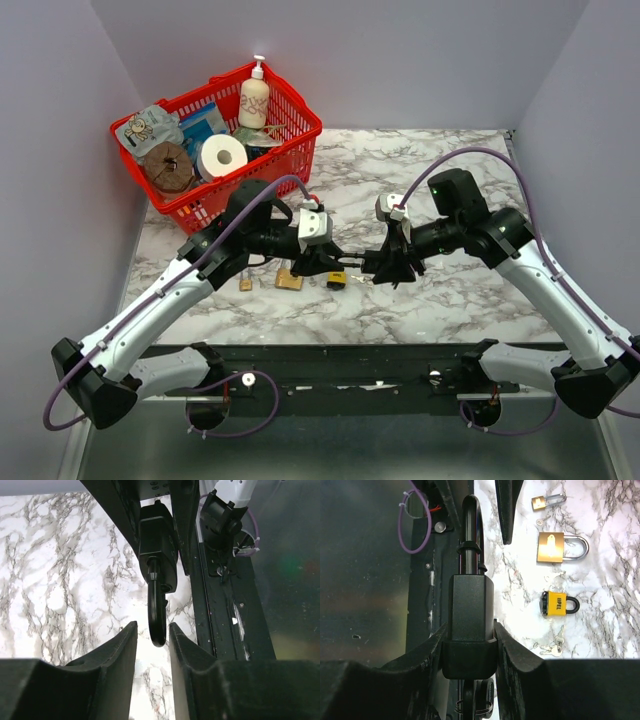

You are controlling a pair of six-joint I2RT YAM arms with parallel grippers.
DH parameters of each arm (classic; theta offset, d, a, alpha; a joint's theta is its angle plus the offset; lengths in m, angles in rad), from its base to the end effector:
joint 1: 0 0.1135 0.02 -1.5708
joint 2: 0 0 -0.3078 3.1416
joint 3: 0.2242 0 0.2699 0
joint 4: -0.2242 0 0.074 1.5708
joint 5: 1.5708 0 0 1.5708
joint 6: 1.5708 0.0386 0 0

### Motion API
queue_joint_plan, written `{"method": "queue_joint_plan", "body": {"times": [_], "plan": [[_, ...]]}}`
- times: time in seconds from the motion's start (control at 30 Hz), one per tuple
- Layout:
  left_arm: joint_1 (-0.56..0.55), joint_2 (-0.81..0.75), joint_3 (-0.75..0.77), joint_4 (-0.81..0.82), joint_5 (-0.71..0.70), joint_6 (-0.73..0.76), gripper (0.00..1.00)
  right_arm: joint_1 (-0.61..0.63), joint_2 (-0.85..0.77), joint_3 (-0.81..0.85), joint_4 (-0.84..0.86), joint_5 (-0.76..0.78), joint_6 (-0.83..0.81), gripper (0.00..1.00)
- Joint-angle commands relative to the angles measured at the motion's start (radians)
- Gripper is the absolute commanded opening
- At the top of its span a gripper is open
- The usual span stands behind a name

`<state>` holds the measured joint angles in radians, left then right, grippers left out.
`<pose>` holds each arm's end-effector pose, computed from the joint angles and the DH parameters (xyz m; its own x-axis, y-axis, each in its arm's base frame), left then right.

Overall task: Lock with the key
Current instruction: Lock the lock.

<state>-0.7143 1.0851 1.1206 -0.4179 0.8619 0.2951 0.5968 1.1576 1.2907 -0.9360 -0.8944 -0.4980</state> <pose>0.1539 -0.1722 0.4180 0.0090 0.2428 -0.9700 0.9991 -0.0419 -0.0012 0.1629 0.1471 0.4192 -0.1407 -0.4571 -0.8782 -0.9869 -0.0057 0.1611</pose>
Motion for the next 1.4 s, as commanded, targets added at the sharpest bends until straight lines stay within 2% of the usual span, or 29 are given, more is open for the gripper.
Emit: {"method": "queue_joint_plan", "body": {"times": [0.0,0.13,0.17,0.23,0.47,0.8,1.0,1.37], "plan": [[0.001,0.021,0.036,0.028,-0.012,-0.028,0.29,0.009,-0.021,0.022,0.042,-0.032,-0.008,0.01],[-0.001,0.032,0.041,0.044,0.005,-0.056,0.13,0.011,-0.027,0.013,0.081,-0.018,0.012,0.01],[-0.004,0.036,0.042,0.048,0.011,-0.082,0.05,0.011,-0.030,0.012,0.088,-0.014,0.015,0.01],[-0.010,0.039,0.039,0.071,0.022,-0.114,0.00,0.014,-0.033,0.006,0.115,-0.005,0.029,0.01],[-0.014,0.047,0.036,0.065,0.051,-0.160,0.00,0.023,-0.053,-0.022,0.177,0.075,0.036,0.01],[-0.033,0.062,0.031,0.114,0.051,-0.234,0.00,0.040,-0.055,-0.045,0.209,0.072,0.039,0.01],[-0.051,0.065,-0.007,0.243,0.042,-0.359,0.00,0.058,-0.039,-0.041,0.226,0.029,0.052,0.01],[-0.155,0.108,-0.070,0.498,-0.003,-0.470,0.00,0.133,-0.003,-0.051,0.376,-0.024,0.170,0.01]]}}
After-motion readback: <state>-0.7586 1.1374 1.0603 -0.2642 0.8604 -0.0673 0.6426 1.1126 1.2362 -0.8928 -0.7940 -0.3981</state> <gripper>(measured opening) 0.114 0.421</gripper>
